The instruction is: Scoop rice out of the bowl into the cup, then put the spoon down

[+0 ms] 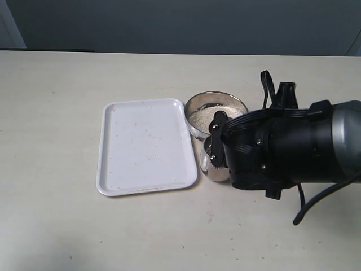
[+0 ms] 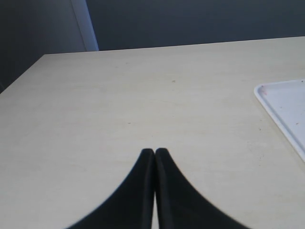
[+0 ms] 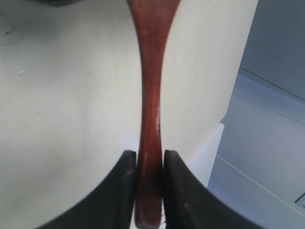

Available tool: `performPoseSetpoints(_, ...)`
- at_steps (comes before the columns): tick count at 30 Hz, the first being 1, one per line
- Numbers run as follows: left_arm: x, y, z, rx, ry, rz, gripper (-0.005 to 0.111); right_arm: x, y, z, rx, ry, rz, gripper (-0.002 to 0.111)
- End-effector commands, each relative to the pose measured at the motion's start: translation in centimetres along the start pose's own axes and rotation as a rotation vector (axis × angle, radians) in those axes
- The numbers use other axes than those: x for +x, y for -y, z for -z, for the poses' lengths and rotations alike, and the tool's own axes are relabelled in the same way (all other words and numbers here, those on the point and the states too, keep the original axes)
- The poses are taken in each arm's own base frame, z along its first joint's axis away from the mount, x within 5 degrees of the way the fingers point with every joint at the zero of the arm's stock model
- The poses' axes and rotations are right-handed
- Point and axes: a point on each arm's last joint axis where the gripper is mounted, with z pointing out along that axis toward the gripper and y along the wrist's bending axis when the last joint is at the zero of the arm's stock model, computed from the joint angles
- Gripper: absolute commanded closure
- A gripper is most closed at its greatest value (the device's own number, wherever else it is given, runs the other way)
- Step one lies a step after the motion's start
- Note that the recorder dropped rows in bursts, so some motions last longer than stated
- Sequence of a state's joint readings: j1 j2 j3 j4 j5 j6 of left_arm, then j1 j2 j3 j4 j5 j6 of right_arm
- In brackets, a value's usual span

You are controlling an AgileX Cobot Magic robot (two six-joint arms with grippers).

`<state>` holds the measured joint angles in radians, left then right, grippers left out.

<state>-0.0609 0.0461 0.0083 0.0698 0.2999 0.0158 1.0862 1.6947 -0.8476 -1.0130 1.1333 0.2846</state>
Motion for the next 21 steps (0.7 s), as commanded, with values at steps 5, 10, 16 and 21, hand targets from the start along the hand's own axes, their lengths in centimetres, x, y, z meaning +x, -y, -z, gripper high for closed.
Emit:
performPoseSetpoints(5,-0.37,-0.01,0.07,0.001,0.019,0.006,0.106,0.39,0.20,0.13,0.024,-0.020,0.001,0.109)
performPoseSetpoints(10,-0.37,-0.01,0.07,0.001,0.019,0.006,0.106,0.44,0.12,0.13,0.016,-0.026,-0.003,0.109)
performPoseSetpoints(16,-0.37,-0.01,0.07,0.001,0.019,0.006,0.106,0.43,0.03,0.13,0.006,-0.025,-0.003,0.109)
performPoseSetpoints(21,-0.35,-0.01,0.07,0.001,0.017,0.006,0.106,0.47,-0.33,0.13,-0.033,-0.029,0.001,0.109)
